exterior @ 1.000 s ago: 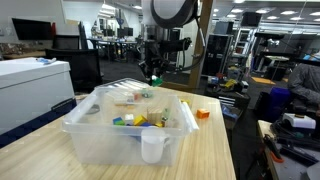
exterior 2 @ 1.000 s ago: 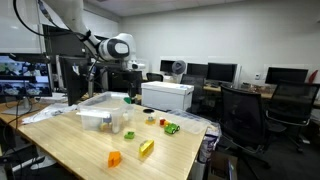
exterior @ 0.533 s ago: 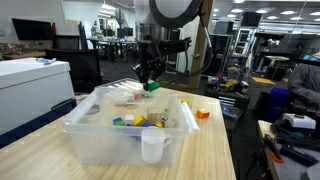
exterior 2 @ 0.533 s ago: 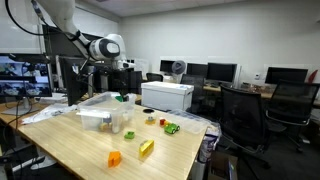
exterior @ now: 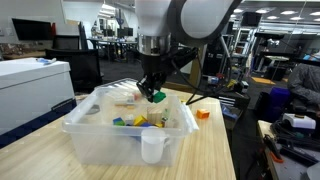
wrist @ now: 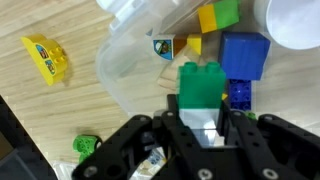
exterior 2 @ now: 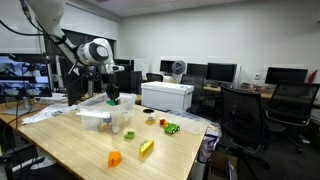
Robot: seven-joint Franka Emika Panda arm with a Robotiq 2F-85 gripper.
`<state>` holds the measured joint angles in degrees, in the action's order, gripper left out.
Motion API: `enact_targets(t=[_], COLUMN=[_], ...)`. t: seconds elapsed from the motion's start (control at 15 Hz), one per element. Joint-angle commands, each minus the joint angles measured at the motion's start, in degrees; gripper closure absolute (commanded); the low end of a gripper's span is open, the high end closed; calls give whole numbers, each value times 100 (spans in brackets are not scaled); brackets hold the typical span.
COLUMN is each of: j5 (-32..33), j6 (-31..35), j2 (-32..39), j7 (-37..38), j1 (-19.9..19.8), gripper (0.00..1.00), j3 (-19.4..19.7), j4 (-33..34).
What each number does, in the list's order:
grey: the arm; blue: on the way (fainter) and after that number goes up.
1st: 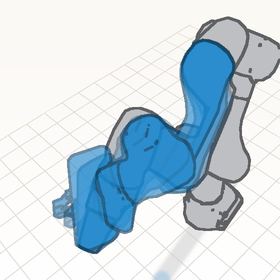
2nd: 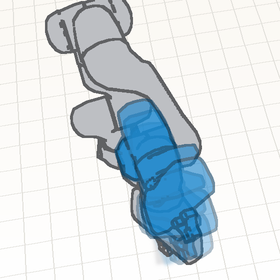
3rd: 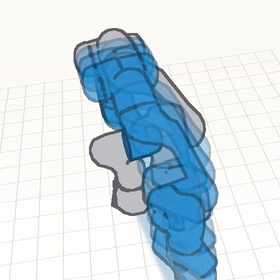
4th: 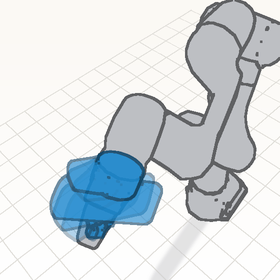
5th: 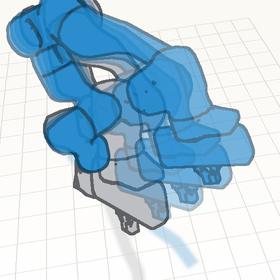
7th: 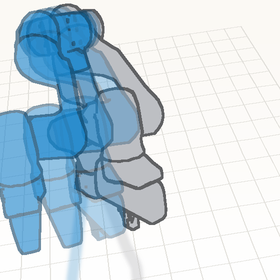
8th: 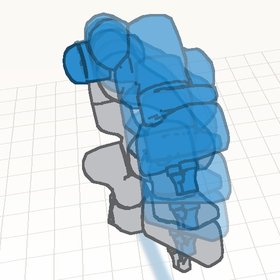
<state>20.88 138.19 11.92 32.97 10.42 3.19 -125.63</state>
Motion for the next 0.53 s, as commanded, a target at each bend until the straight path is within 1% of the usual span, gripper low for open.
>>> enact_targets(t=[0.0,0.07,0.13,0.2,0.33,0.47], j5=[397,495,628,714,852,882], j6=[211,249,278,298,282,233], j2=[-282,-287,-280,-274,-277,-321], j7=[186,225,325,373,487,532], j1=[45,54,57,47,30,16], gripper=[89,89,39,38,17,1], j3=[-74,-85,-74,-75,-82,-88], j4=[-490,-544,-575,-601,-642,-662])
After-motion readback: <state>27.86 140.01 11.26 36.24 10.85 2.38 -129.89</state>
